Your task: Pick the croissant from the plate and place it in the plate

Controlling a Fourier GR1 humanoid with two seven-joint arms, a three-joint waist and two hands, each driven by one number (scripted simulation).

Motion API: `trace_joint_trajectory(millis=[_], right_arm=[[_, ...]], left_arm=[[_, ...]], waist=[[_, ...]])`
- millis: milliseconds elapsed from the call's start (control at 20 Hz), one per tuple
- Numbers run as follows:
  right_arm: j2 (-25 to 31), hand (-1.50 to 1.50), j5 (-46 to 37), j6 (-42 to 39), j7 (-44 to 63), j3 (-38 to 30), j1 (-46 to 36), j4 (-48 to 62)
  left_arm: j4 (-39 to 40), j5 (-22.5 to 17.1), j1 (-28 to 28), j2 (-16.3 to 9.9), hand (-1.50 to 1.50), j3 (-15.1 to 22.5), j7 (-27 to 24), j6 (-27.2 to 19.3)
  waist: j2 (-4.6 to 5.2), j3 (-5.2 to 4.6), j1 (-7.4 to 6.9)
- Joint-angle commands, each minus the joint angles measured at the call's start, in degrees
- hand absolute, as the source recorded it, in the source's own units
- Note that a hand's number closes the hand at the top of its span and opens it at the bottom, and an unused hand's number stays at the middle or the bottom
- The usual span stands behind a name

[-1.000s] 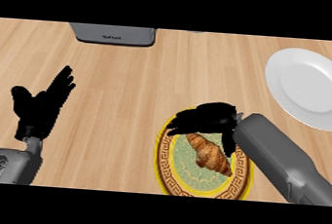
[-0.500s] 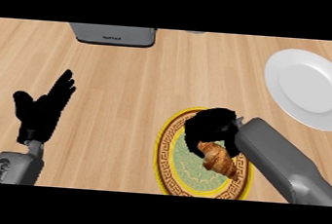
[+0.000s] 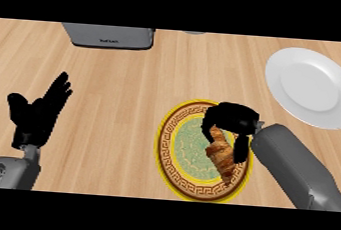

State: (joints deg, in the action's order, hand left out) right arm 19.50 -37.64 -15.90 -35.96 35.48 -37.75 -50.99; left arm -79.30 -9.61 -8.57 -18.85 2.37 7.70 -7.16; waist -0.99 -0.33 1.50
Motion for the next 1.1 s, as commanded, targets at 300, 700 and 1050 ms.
trace_joint_trajectory(millis=[300, 700, 1050], right_arm=[[-3.08, 1.50, 1.32, 24.05, 32.31, -18.25, -0.27, -4.36], [1.80, 1.50, -6.43, 38.11, 46.94, -24.90, 2.05, -17.09], [5.59, 1.50, 1.32, 32.09, 48.85, -34.76, 5.66, -22.30]], left_arm=[[-2.46, 0.60, 1.17, 1.08, 0.00, 0.91, 1.00, -1.06], [-0.47, -0.33, 1.73, -1.01, 0.00, -1.47, -1.43, 1.65], [-3.61, 2.66, 2.17, 2.90, 0.00, 1.56, 0.67, -0.41]], waist=[[-0.30, 0.33, 0.76], [0.45, 0.27, 0.15], [0.88, 0.34, -1.42]])
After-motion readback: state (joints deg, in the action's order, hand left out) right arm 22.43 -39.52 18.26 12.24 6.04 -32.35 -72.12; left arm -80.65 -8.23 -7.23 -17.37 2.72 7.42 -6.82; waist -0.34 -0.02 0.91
